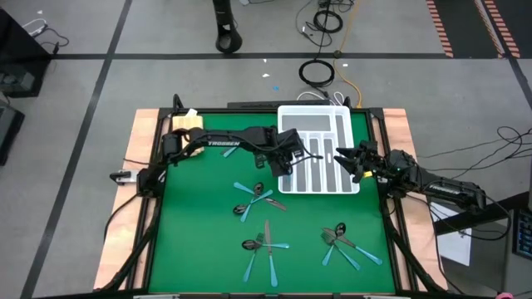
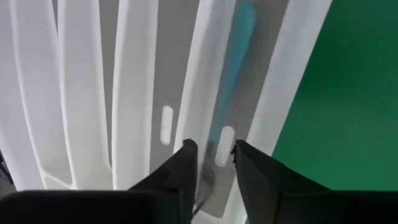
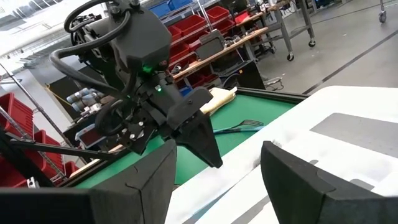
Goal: Sort silverware
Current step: Put the blue fork into the silverware organizer
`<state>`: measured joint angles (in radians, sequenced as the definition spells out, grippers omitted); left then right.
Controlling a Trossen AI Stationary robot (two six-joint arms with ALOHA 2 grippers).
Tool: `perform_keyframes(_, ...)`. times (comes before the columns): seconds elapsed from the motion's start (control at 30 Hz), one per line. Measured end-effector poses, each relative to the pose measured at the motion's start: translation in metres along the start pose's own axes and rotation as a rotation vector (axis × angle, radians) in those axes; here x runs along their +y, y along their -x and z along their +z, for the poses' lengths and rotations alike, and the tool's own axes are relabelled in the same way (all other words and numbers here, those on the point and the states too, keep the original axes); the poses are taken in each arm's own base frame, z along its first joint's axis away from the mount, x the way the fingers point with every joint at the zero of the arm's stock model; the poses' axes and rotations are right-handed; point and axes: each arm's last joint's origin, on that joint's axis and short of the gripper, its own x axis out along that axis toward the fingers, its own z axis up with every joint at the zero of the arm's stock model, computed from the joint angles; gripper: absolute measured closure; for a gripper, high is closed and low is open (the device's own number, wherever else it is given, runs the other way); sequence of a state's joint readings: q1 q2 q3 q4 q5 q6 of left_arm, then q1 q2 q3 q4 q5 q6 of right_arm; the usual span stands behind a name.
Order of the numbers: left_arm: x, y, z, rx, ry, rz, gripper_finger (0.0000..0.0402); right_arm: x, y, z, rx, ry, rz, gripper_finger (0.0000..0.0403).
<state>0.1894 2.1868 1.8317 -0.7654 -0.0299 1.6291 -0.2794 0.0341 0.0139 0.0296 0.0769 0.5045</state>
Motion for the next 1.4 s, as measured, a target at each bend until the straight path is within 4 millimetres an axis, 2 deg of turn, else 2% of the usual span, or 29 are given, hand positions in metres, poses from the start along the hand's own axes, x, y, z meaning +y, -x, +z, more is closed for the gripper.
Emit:
perform_keyframes(0.13, 0.000, 0.000, -0.001, 0.019, 0.008, -0.004, 0.0267, 0.000, 0.000, 0.000, 0.000, 0.000, 0.000, 0.0183)
perform_keyframes(0.27, 0.002, 0.005, -0.001, 0.232, 0.174, 0.035, 0.0268, 0.000, 0.000, 0.000, 0.000, -0.010, -0.001, 0.0183)
perform_keyframes(0.3, 0.005, 0.012, -0.002, 0.284, 0.225, 0.070, 0.0270, 0.000, 0.000, 0.000, 0.000, -0.015, 0.000, 0.0183)
perform_keyframes(0.37, 0.009, 0.029, -0.010, 0.335, 0.415, 0.142, 0.0271, 0.000, 0.000, 0.000, -0.001, -0.037, 0.000, 0.0183)
perform_keyframes(0.43, 0.014, 0.052, -0.024, 0.339, 0.737, 0.249, 0.0272, 0.000, 0.000, 0.000, -0.001, -0.060, 0.000, 0.0183)
perform_keyframes(0.5, 0.006, 0.067, -0.046, 0.355, 1.071, 0.264, 0.0272, 0.000, 0.000, 0.000, -0.001, -0.084, -0.001, 0.0183)
perform_keyframes(0.6, -0.018, 0.080, -0.077, 0.407, 1.420, 0.167, 0.0272, 0.000, 0.000, 0.000, -0.001, -0.095, -0.001, 0.0183)
perform_keyframes(0.73, -0.048, 0.083, -0.113, 0.468, 1.733, 0.001, 0.0272, 0.000, 0.000, 0.000, -0.001, -0.101, -0.001, 0.0183)
perform_keyframes(0.87, -0.070, 0.066, -0.140, 0.538, 1.967, -0.008, 0.0272, 0.000, 0.000, 0.000, -0.001, -0.098, -0.001, 0.0183)
perform_keyframes(0.97, -0.081, 0.051, -0.146, 0.535, 2.037, -0.005, 0.0272, 0.000, 0.000, 0.000, -0.001, -0.097, 0.000, 0.0183)
perform_keyframes(1.1, -0.084, 0.040, -0.143, 0.417, 2.086, -0.059, 0.0272, 0.000, 0.000, 0.000, -0.001, -0.096, -0.001, 0.0183)
perform_keyframes(1.27, -0.081, 0.035, -0.135, 0.381, 2.030, -0.057, 0.0272, 0.000, 0.000, 0.000, -0.001, -0.094, -0.001, 0.0183)
perform_keyframes(1.4, -0.087, 0.027, -0.132, 0.378, 2.042, -0.067, 0.0272, 0.000, 0.000, 0.000, -0.001, -0.095, -0.001, 0.0183)
